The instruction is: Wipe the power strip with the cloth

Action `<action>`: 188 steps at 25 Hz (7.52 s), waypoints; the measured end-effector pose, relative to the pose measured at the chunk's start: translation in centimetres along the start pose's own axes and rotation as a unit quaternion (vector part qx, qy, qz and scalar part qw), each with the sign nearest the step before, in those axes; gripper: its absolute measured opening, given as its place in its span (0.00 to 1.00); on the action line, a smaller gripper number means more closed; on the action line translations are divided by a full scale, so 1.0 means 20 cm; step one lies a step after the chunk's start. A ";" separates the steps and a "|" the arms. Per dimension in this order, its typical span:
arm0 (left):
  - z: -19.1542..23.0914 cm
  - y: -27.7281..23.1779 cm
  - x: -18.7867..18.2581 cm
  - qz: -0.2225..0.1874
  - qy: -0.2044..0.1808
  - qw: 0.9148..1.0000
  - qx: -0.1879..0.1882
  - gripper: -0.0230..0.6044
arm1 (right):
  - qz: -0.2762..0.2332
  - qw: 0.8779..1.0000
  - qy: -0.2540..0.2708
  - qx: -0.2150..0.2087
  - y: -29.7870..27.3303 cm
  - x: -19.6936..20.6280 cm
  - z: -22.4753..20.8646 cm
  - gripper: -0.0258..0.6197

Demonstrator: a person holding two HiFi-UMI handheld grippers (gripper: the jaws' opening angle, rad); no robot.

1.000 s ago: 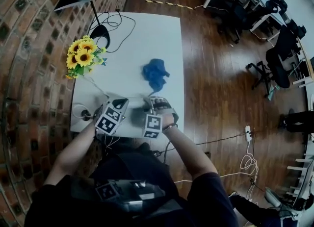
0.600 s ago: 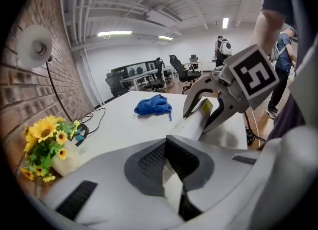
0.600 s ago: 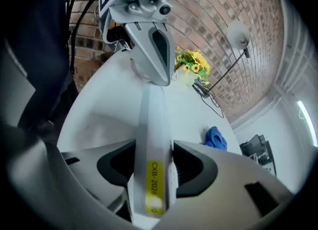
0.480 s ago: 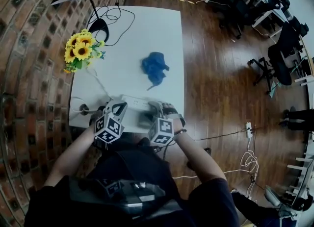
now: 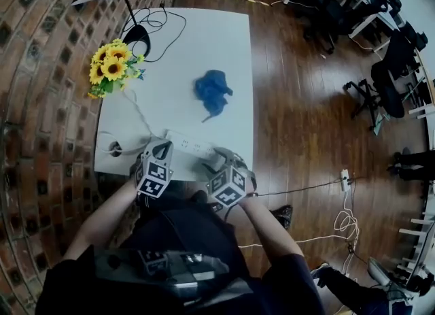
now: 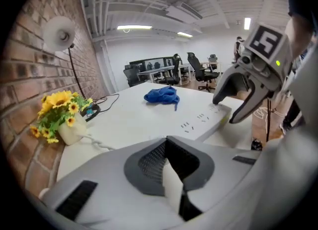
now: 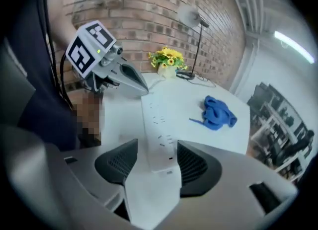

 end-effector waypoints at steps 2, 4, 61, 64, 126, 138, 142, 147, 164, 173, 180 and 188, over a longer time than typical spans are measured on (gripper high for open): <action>0.01 0.00 0.00 -0.003 0.033 0.999 -0.002 0.08 | 0.016 0.998 0.051 0.030 -0.04 0.01 0.00 0.44; 0.01 0.00 -0.02 -0.004 0.034 0.999 0.007 0.08 | 0.025 0.994 0.088 0.055 -0.07 0.02 -0.01 0.44; 0.05 -0.17 0.02 0.078 -0.329 0.920 0.197 0.49 | -0.125 0.950 -0.284 -0.021 0.19 0.13 -0.28 0.43; 0.06 -0.15 -0.02 0.126 -0.229 0.928 0.265 0.48 | -0.077 0.978 -0.191 -0.024 0.20 0.11 -0.21 0.49; 0.20 -0.10 -0.15 -0.044 -0.070 0.985 0.154 0.30 | 0.022 0.999 -0.027 0.014 -0.06 0.09 -0.31 0.57; 0.03 -0.09 -0.33 -0.038 0.109 0.973 0.198 0.06 | -0.114 0.964 -0.232 0.062 0.13 -0.01 -0.46 0.30; -0.02 -0.12 -0.48 -0.061 0.215 0.947 0.231 0.06 | -0.251 0.863 -0.436 0.050 0.41 -0.08 -0.55 0.01; -0.15 -0.21 -0.65 -0.061 0.340 0.885 0.314 0.06 | -0.466 0.705 -0.534 0.018 0.71 -0.08 -0.60 0.01; -0.86 -0.20 -0.82 -0.020 0.268 0.920 0.284 0.06 | -0.443 0.714 -0.540 0.037 1.15 0.36 -0.52 0.01; -1.52 -0.18 -1.12 -0.021 0.191 0.931 0.310 0.06 | -0.488 0.688 -0.534 0.057 1.69 0.84 -0.47 0.01; -1.93 -0.22 -1.20 -0.003 0.140 0.936 0.323 0.06 | -0.484 0.661 -0.565 0.096 1.97 1.18 -0.36 0.01; -2.18 -0.29 -1.18 0.038 0.124 0.939 0.318 0.06 | -0.487 0.616 -0.610 0.109 2.07 1.47 -0.30 0.00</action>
Point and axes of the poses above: the fingertips, and each gripper's own axes: y backward along the fingers, z to its left, x out of its underside, the point moved 6 cm from there along y, backward along the fingers, and after that the axes turned 6 degrees about y, right-handed, at the moved point
